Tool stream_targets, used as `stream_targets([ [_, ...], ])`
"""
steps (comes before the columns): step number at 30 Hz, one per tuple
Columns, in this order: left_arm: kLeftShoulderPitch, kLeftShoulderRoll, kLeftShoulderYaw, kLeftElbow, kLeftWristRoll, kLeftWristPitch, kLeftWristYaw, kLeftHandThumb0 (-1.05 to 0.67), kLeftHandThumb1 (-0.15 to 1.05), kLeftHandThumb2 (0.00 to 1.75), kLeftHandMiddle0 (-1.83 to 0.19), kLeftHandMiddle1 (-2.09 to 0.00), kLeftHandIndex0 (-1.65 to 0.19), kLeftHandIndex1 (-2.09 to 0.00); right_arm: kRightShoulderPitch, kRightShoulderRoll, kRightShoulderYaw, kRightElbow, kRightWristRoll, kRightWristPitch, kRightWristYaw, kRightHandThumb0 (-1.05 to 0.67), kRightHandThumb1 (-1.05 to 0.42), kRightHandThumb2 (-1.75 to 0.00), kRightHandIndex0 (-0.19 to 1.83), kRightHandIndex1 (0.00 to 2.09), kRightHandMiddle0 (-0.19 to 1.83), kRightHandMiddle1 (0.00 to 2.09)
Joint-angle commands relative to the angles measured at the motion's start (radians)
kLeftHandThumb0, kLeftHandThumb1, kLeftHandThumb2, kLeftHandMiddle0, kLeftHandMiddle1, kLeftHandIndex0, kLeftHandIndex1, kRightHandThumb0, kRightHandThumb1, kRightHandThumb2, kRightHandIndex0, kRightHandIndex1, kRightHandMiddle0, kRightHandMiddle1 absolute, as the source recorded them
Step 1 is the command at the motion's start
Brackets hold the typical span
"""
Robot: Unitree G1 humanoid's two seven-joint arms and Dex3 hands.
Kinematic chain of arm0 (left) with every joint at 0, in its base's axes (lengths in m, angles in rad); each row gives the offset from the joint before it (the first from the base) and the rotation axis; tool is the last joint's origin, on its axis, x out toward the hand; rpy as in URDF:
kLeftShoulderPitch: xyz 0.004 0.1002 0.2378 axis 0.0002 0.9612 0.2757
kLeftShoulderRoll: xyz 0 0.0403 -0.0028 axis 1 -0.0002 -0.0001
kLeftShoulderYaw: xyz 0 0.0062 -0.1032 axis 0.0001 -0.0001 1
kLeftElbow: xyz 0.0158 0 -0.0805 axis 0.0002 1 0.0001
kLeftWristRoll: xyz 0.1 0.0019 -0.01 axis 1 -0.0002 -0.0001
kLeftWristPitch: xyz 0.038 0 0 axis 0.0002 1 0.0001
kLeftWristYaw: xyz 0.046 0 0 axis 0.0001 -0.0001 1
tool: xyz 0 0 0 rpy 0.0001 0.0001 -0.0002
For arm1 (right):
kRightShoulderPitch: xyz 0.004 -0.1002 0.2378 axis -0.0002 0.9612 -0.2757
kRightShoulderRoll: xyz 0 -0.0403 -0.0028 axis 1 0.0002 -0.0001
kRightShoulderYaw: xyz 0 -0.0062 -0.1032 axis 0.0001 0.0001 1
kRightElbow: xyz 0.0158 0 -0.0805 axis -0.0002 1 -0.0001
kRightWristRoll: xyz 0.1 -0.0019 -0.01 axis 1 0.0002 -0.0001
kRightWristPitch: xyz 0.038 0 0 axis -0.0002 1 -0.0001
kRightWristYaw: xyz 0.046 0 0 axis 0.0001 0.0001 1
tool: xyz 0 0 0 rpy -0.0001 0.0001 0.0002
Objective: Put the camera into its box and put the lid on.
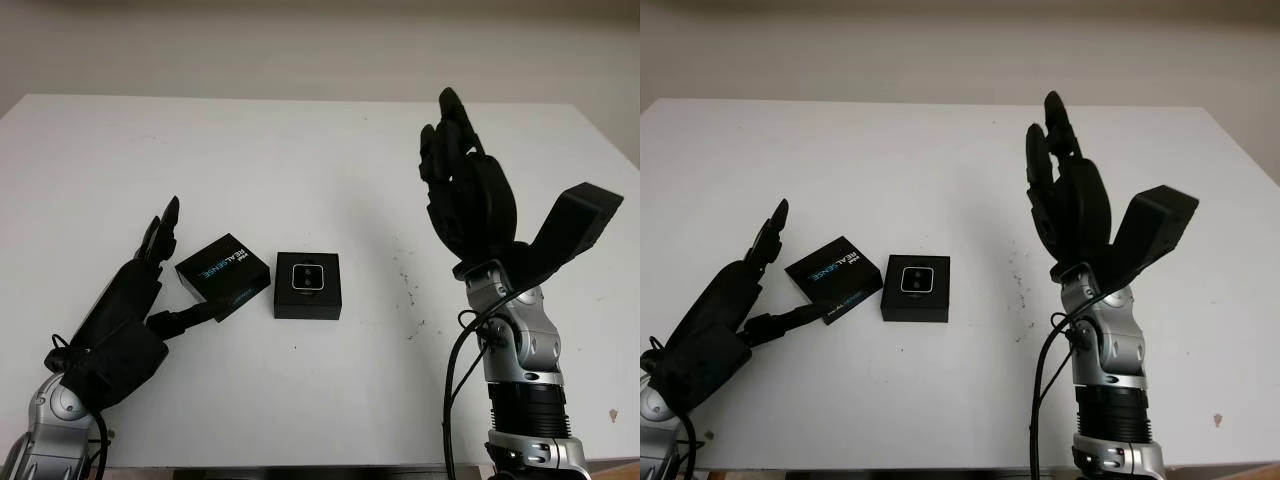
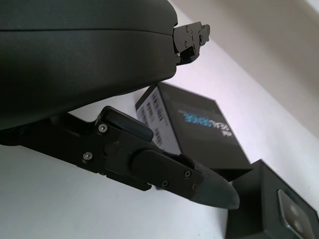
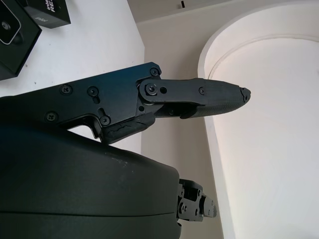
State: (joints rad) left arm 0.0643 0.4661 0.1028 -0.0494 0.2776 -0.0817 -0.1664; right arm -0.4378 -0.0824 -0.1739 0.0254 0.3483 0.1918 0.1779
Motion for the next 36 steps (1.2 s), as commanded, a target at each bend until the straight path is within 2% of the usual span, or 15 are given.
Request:
stream_targets([
  [1,-0.015,-0.005,-0.015,0.015,0.004,0.007,0.0,-0.86,0.93,0.04,0.19,0.0,0.19,0.0,-0.005,-0.004,-0.003,-0.007,0.001,0.001,-0.003,-0.74,-1.05,-0.38,-0.19,0.02,-0.16,0.04],
  [10,-0.053,-0.034,-0.06,0.073,0.042,0.048,0.047,-0.88,0.93,0.05,0.18,-0.04,0.19,0.0,0.014,-0.008,0.006,-0.007,-0.028,0.002,-0.014,-0.73,-1.05,-0.31,-0.16,0.04,-0.08,0.08],
  [13,-0.071,-0.059,-0.064,0.104,0.058,0.055,0.097,-0.81,0.91,0.05,0.19,-0.03,0.19,0.0,0.018,-0.009,0.009,-0.005,-0.034,-0.005,-0.011,-0.74,-1.05,-0.32,-0.17,0.04,-0.08,0.08],
  [19,-0.108,-0.084,-0.072,0.203,0.074,-0.028,0.197,-0.72,0.89,0.05,0.16,-0.05,0.19,0.0,0.026,-0.009,0.013,-0.014,-0.044,0.003,-0.015,-0.73,-1.05,-0.33,-0.15,0.05,-0.05,0.09],
  [24,-0.122,-0.092,-0.073,0.258,0.071,-0.097,0.246,-0.66,0.87,0.05,0.02,-0.09,0.13,-0.04,0.031,-0.011,0.016,-0.017,-0.049,0.009,-0.012,-0.7,-1.05,-0.34,-0.16,0.05,-0.06,0.08],
  [30,-0.123,-0.053,-0.074,0.294,0.054,-0.182,0.212,-0.61,0.84,0.04,-0.15,-0.11,-0.05,-0.12,0.031,-0.013,0.016,-0.019,-0.057,0.013,-0.016,-0.7,-1.05,-0.36,-0.16,0.05,-0.06,0.07],
  [33,-0.123,-0.019,-0.078,0.313,0.05,-0.246,0.176,-0.57,0.82,0.05,-0.2,-0.1,-0.18,-0.13,0.03,-0.014,0.014,-0.013,-0.062,0.005,-0.015,-0.7,-1.05,-0.37,-0.17,0.05,-0.06,0.07],
  [36,-0.114,0.001,-0.077,0.305,0.022,-0.266,0.123,-0.53,0.8,0.04,-0.21,-0.1,-0.25,-0.14,0.027,-0.015,0.015,-0.014,-0.074,0.016,-0.029,-0.72,-1.05,-0.36,-0.16,0.05,-0.04,0.08],
])
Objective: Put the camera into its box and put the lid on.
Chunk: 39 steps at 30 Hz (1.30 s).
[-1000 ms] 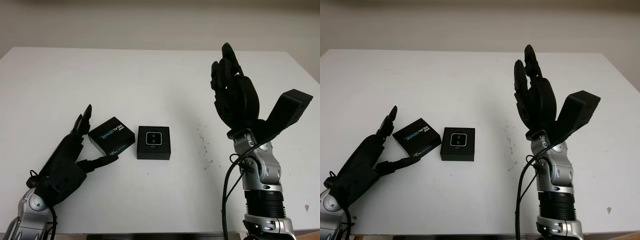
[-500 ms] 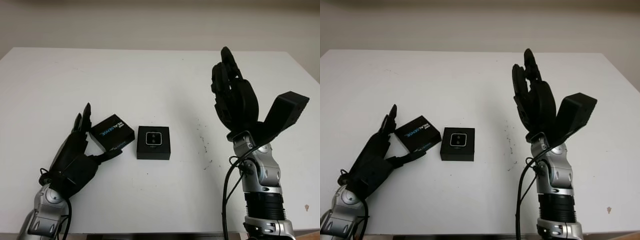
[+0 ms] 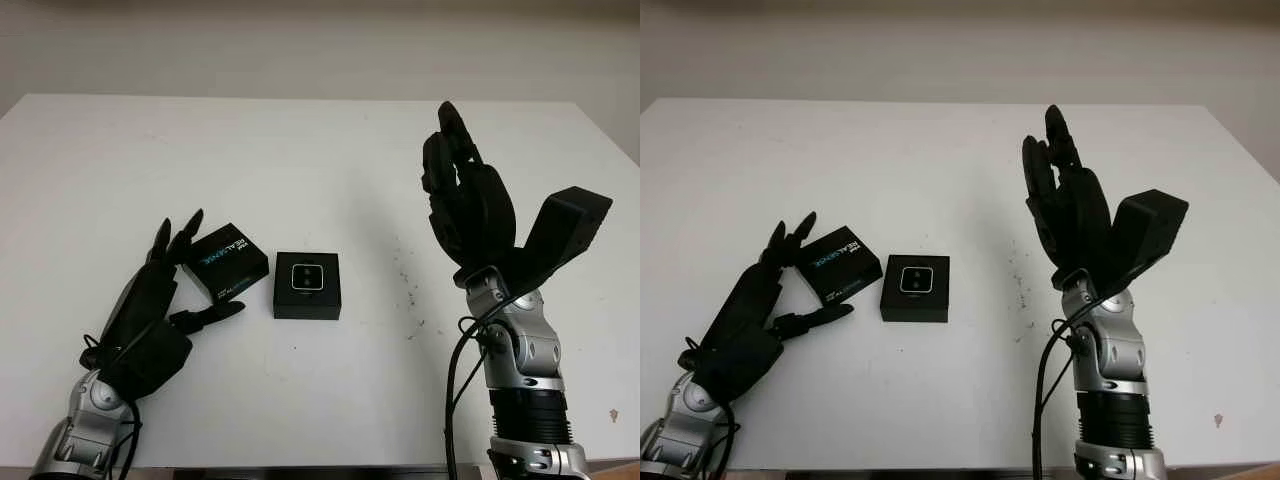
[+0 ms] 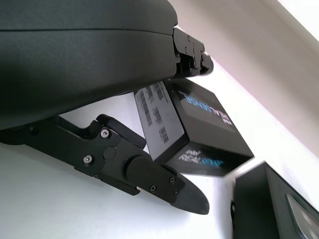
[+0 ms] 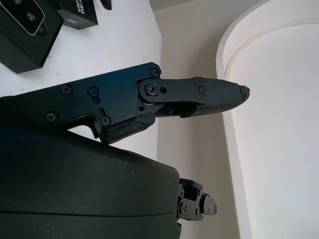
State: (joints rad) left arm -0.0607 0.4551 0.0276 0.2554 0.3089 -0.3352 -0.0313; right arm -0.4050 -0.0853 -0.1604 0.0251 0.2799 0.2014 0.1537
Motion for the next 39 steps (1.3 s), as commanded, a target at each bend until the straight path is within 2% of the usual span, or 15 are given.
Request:
stream_targets([
  [1,0.014,0.017,-0.001,-0.005,-0.014,-0.012,-0.024,-0.52,0.8,0.05,-0.22,-0.1,-0.27,-0.14,-0.007,-0.011,0.001,-0.015,-0.007,0.012,-0.009,-0.72,-1.05,-0.36,-0.16,0.05,-0.03,0.08],
  [11,0.016,0.007,-0.007,0.025,-0.046,-0.094,-0.046,-0.45,0.81,0.06,-0.35,-0.14,-0.41,-0.18,-0.003,-0.017,-0.001,-0.018,-0.011,0.01,-0.008,-0.68,-1.05,-0.37,-0.17,0.05,-0.05,0.07],
  [16,-0.004,-0.029,-0.01,0.068,-0.046,-0.112,-0.005,-0.36,0.84,0.06,-0.43,-0.17,-0.46,-0.19,0.004,-0.014,-0.004,-0.026,-0.011,0.01,-0.012,-0.68,-1.05,-0.36,-0.16,0.06,-0.04,0.07],
  [22,-0.048,-0.062,-0.019,0.157,-0.038,-0.188,0.053,-0.27,0.88,0.07,-0.52,-0.22,-0.52,-0.24,0.016,-0.017,0.001,-0.05,-0.021,0.024,-0.019,-0.68,-1.05,-0.35,-0.15,0.06,-0.04,0.06],
  [23,-0.055,-0.065,-0.022,0.167,-0.033,-0.197,0.062,-0.26,0.89,0.06,-0.52,-0.27,-0.52,-0.26,0.018,-0.018,0.001,-0.053,-0.022,0.029,-0.02,-0.68,-1.05,-0.35,-0.15,0.06,-0.05,0.06],
  [25,-0.069,-0.073,-0.027,0.186,-0.032,-0.203,0.069,-0.2,0.92,0.06,-0.43,-0.62,-0.45,-0.5,0.019,-0.02,0.002,-0.056,-0.025,0.033,-0.02,-0.69,-1.05,-0.35,-0.15,0.06,-0.05,0.06],
  [27,-0.081,-0.079,-0.031,0.198,-0.031,-0.202,0.073,-0.17,0.95,0.06,-0.39,-0.85,-0.37,-0.81,0.019,-0.016,0.001,-0.059,-0.026,0.037,-0.024,-0.69,-1.05,-0.35,-0.14,0.06,-0.05,0.06],
  [30,-0.093,-0.082,-0.037,0.204,-0.023,-0.196,0.08,-0.14,0.97,0.06,-0.38,-1.09,-0.34,-1.08,0.021,-0.013,0.0,-0.062,-0.026,0.04,-0.029,-0.68,-1.05,-0.37,-0.13,0.07,-0.04,0.06],
  [33,-0.1,-0.071,-0.043,0.207,-0.01,-0.193,0.077,-0.11,0.98,0.05,-0.39,-1.18,-0.35,-1.18,0.023,-0.016,0.002,-0.062,-0.03,0.039,-0.029,-0.68,-1.05,-0.38,-0.13,0.06,-0.04,0.06],
  [39,-0.095,-0.036,-0.043,0.191,-0.011,-0.189,0.027,-0.1,0.95,0.04,-0.39,-1.21,-0.39,-1.23,0.024,-0.014,-0.001,-0.06,-0.031,0.043,-0.034,-0.67,-1.05,-0.39,-0.12,0.06,-0.03,0.07],
])
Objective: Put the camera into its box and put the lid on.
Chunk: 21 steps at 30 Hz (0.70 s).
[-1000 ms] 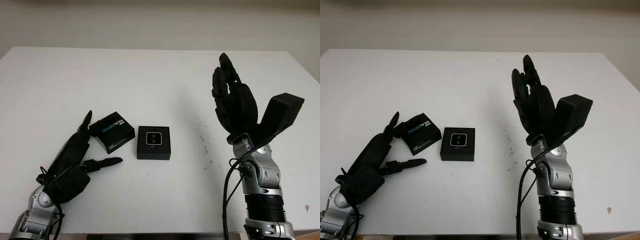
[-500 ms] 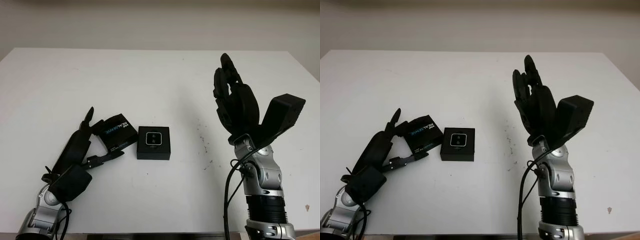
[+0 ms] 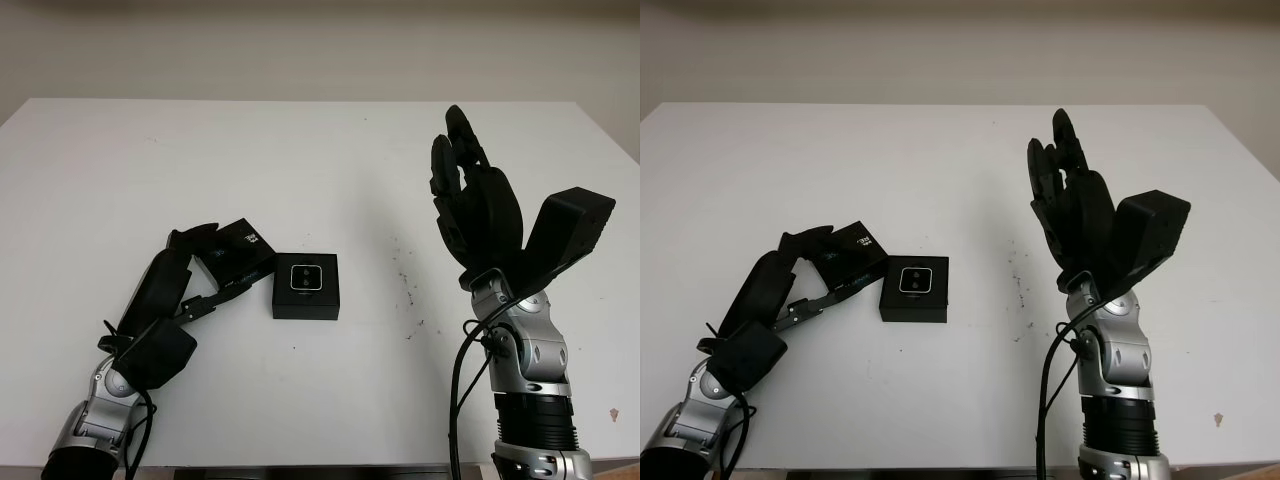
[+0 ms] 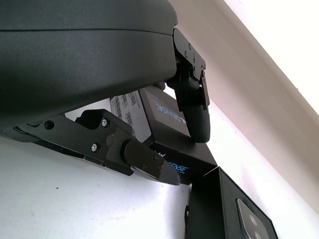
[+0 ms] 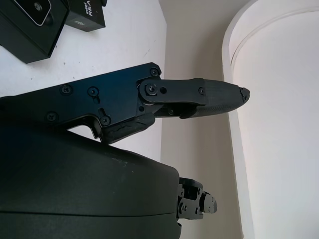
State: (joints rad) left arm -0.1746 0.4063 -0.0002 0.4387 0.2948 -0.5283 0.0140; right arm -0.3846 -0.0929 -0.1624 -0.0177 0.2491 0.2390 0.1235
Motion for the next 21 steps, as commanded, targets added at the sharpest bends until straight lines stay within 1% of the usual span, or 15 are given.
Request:
stream_targets([
  [1,0.023,0.018,-0.013,-0.005,-0.007,0.014,-0.037,-0.09,0.94,0.04,-0.39,-1.2,-0.39,-1.23,0.003,-0.006,0.001,-0.015,-0.002,0.004,-0.004,-0.66,-1.05,-0.39,-0.12,0.07,-0.03,0.07],
  [6,0.043,0.042,0.004,-0.082,-0.061,0.078,-0.122,-0.08,0.95,0.05,-0.4,-1.19,-0.38,-1.23,0.0,-0.008,0.005,-0.005,-0.007,-0.004,-0.002,-0.66,-1.05,-0.39,-0.12,0.06,-0.02,0.07],
  [10,0.045,0.059,0.038,-0.137,-0.088,0.121,-0.139,-0.09,0.95,0.05,-0.4,-1.2,-0.38,-1.23,0.001,-0.002,0.003,0.005,-0.001,-0.012,0.005,-0.66,-1.05,-0.37,-0.12,0.06,-0.01,0.07],
  [12,0.043,0.065,0.055,-0.156,-0.092,0.132,-0.133,-0.11,0.95,0.05,-0.39,-1.21,-0.37,-1.22,0.002,0.0,0.002,0.005,-0.001,-0.011,0.003,-0.66,-1.05,-0.37,-0.11,0.07,0.0,0.08],
  [14,0.034,0.059,0.082,-0.18,-0.095,0.145,-0.101,-0.11,0.94,0.05,-0.39,-1.22,-0.37,-1.22,0.001,0.003,0.001,0.005,0.002,-0.006,-0.001,-0.65,-1.05,-0.37,-0.1,0.07,0.01,0.08],
  [17,0.016,0.045,0.122,-0.211,-0.114,0.135,-0.051,-0.1,0.94,0.05,-0.38,-1.23,-0.37,-1.23,0.003,0.003,0.003,0.003,0.0,-0.004,-0.002,-0.65,-1.05,-0.38,-0.1,0.07,0.01,0.08],
  [18,0.005,0.04,0.14,-0.232,-0.127,0.128,-0.033,-0.11,0.94,0.05,-0.37,-1.24,-0.37,-1.23,0.004,0.003,0.004,0.002,-0.002,-0.004,-0.004,-0.65,-1.05,-0.38,-0.1,0.07,0.01,0.08],
  [21,-0.011,0.019,0.183,-0.326,-0.185,0.166,-0.011,-0.11,0.94,0.05,-0.34,-1.28,-0.35,-1.27,0.006,0.007,0.005,0.001,-0.003,-0.004,-0.011,-0.65,-1.05,-0.37,-0.09,0.07,0.02,0.08],
])
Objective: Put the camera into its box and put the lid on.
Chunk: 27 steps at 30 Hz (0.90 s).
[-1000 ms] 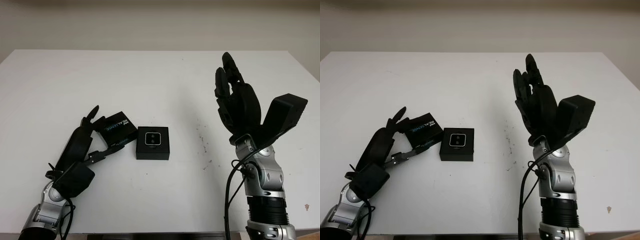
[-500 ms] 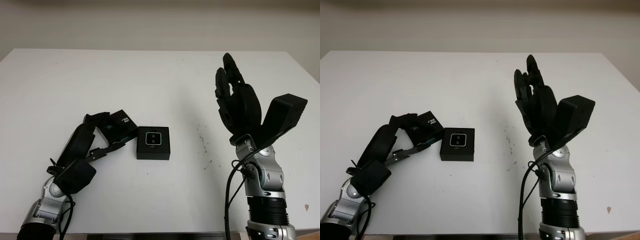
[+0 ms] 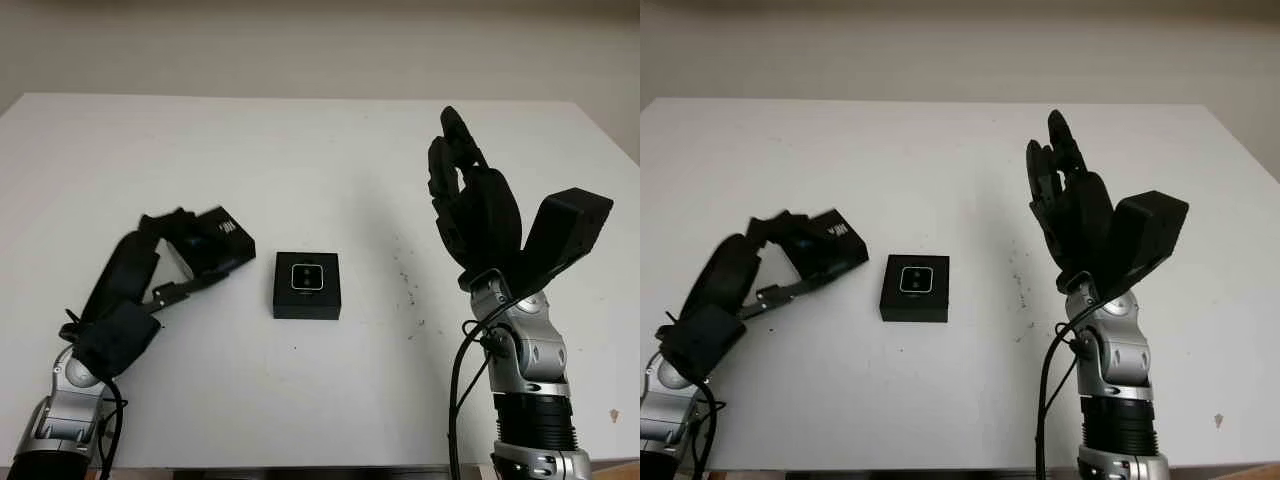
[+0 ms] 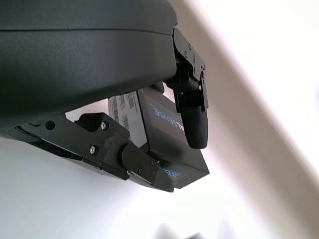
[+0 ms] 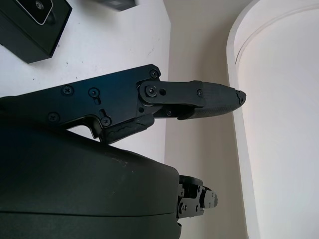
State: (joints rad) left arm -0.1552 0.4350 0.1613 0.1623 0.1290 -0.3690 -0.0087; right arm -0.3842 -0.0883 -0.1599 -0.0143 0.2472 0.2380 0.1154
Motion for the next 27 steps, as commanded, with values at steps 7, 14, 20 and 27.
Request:
stream_targets([
  [7,-0.032,-0.036,0.056,-0.211,-0.091,0.095,-0.002,-0.11,0.95,0.06,-0.33,-1.29,-0.32,-1.28,0.007,0.004,0.004,0.002,0.006,-0.008,0.001,-0.65,-1.05,-0.37,-0.09,0.06,0.02,0.08],
  [14,-0.019,-0.037,0.026,-0.309,-0.18,0.149,-0.126,-0.08,0.95,0.06,-0.37,-1.25,-0.34,-1.3,0.005,0.001,0.002,0.0,0.017,0.002,0.002,-0.65,-1.05,-0.37,-0.1,0.06,0.02,0.08],
  [20,-0.036,-0.032,-0.042,-0.299,-0.214,0.16,-0.28,-0.11,0.97,0.06,-0.32,-1.25,-0.33,-1.29,-0.001,-0.006,0.001,0.004,0.012,-0.004,0.003,-0.66,-1.05,-0.37,-0.09,0.06,0.01,0.07],
  [27,-0.087,-0.031,-0.105,-0.239,-0.182,0.142,-0.368,-0.13,0.97,0.06,-0.3,-1.35,-0.32,-1.35,-0.001,-0.008,0.002,-0.004,0.01,0.0,0.004,-0.66,-1.05,-0.37,-0.08,0.06,0.0,0.07],
])
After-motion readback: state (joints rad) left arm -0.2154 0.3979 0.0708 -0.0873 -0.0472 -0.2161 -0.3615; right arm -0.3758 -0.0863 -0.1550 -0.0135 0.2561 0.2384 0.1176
